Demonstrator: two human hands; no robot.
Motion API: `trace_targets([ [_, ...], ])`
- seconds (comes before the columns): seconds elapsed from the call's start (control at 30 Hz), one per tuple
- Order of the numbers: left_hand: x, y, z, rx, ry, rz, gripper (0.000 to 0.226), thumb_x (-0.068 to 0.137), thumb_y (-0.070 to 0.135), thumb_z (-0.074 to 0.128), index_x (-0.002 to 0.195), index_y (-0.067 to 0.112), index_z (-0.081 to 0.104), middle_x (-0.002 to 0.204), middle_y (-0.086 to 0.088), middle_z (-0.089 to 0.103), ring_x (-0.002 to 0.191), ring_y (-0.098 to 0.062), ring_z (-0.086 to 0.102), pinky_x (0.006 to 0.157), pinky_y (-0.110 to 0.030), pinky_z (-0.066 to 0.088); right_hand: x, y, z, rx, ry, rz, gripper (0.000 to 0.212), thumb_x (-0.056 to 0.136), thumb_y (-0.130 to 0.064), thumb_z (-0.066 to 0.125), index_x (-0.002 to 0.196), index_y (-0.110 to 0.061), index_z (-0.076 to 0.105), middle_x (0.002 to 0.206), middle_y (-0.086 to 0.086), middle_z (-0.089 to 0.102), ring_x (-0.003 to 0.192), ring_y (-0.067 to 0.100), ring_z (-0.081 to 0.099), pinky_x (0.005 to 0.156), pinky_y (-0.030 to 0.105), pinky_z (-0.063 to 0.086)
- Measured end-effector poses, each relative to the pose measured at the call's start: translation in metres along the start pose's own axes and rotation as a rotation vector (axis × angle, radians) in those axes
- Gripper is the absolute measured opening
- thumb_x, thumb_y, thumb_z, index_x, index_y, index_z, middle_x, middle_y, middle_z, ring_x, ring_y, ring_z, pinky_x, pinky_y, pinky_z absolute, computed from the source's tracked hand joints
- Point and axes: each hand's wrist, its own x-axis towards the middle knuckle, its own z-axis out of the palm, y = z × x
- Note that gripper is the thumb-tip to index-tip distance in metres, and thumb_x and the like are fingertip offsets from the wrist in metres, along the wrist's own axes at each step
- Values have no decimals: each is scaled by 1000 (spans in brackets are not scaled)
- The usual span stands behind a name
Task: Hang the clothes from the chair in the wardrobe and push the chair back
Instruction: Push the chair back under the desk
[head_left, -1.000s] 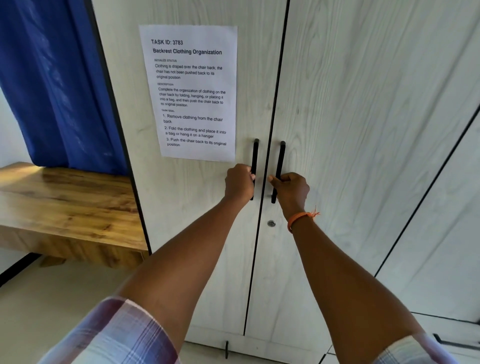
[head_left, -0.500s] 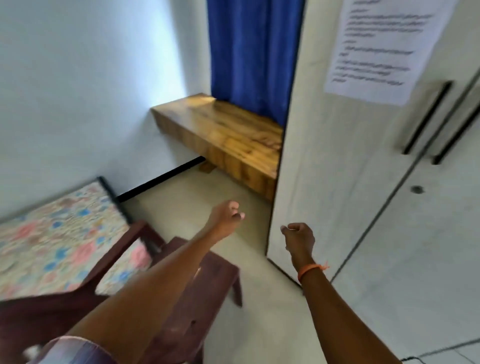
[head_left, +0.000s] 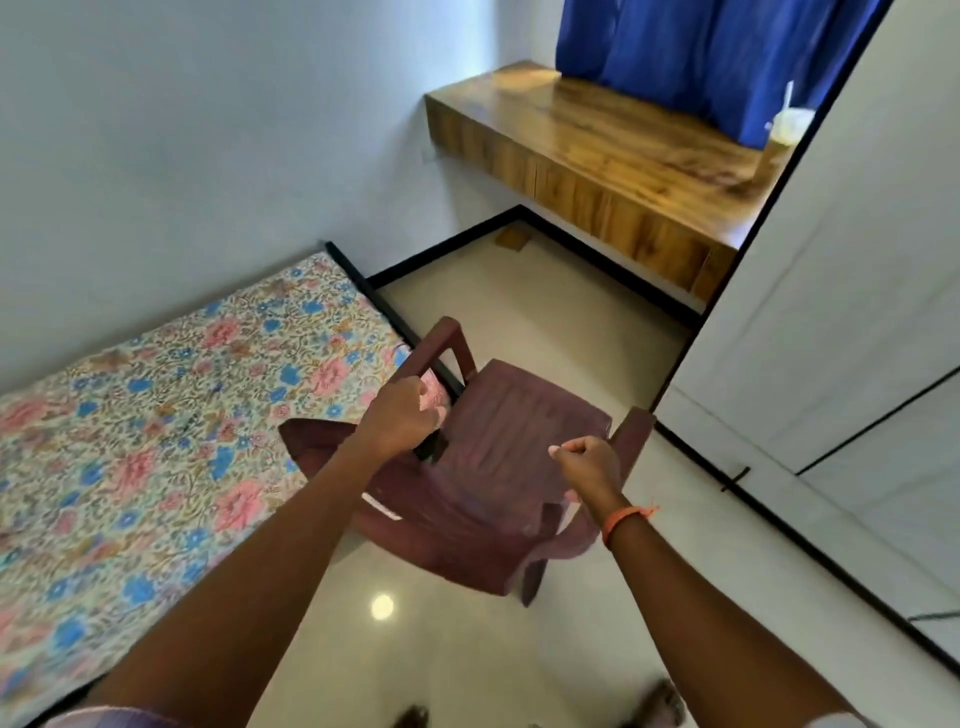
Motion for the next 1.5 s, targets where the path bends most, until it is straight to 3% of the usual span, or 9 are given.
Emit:
trace_targets([
  [0.1, -7, -59, -6, 95, -34, 8, 29, 91, 31, 61, 106, 7, 57, 109, -20, 63, 102, -37, 59, 87, -45, 48, -39, 8, 46, 13, 70, 81, 22, 85, -25, 73, 70, -13, 62, 75, 4, 65, 68, 17, 60, 48, 23, 49],
  [0.23, -19, -108, -2, 226, -95, 12, 33, 91, 36, 58, 117, 15, 57, 123, -10, 60, 121, -34, 52, 107, -63, 31, -82, 18, 78, -7, 97, 150, 23, 81, -24, 76, 67, -10, 64, 62, 3, 61, 64, 21, 61, 57, 23, 46],
  [0.4, -21, -142, 22, 296, -143, 17, 45, 93, 41, 56, 129, 13, 53, 139, -13, 52, 140, -34, 33, 116, -59, 15, -117, 32, 91, 84, 159, 358, 30, 71, -25, 83, 83, -12, 59, 88, 7, 63, 82, 26, 64, 57, 36, 54],
  [0.53, -30, -146, 27, 136, 45, -73, 78, 94, 39, 59, 154, 9, 20, 161, -27, -3, 149, -43, -8, 119, -56, 1, -123, 25, 93, 569, -9, 590, 34, 89, 4, 63, 121, -1, 54, 117, 17, 65, 88, 31, 66, 65, 48, 58],
  [0.67, -23, -147, 16, -455, 154, -272, 102, 91, 12, 69, 152, -4, -12, 154, -33, -25, 146, -51, 9, 117, -46, 29, -120, 24, 93, 667, 116, 648, 38, 87, 15, 59, 123, 5, 54, 101, 19, 63, 78, 30, 63, 43, 31, 53],
  [0.73, -18, -147, 13, -567, 192, -320, 98, 92, 5, 65, 151, -6, -13, 158, -31, -16, 146, -47, 18, 113, -41, 32, -119, 25, 93, 684, 143, 670, 42, 84, 17, 61, 124, 5, 54, 96, 20, 63, 71, 29, 62, 32, 25, 46],
  [1.0, 13, -107, 23, -741, 221, -297, 106, 85, -7, 65, 153, 4, -15, 152, -28, 23, 129, -37, 47, 100, -32, 44, -68, 24, 56, 667, 256, 646, 52, 76, 16, 69, 124, 4, 53, 117, 25, 64, 82, 34, 68, 40, 29, 51],
  [1.27, 62, -56, 54, -1012, 109, -507, 74, 73, -13, 73, 128, 5, 26, 123, -18, 47, 101, -24, 55, 86, -32, 51, 5, 16, -18, 510, 202, 606, 26, 80, 14, 67, 103, 5, 60, 93, 21, 63, 70, 28, 61, 53, 33, 50],
  [1.5, 105, 1, 80, -1025, 176, -701, 71, 72, -4, 77, 132, 0, 39, 126, -19, 53, 96, -27, 59, 78, -33, 55, 91, 1, -82, 369, 103, 582, 36, 78, 10, 71, 113, 7, 61, 91, 20, 68, 72, 27, 67, 52, 30, 52],
])
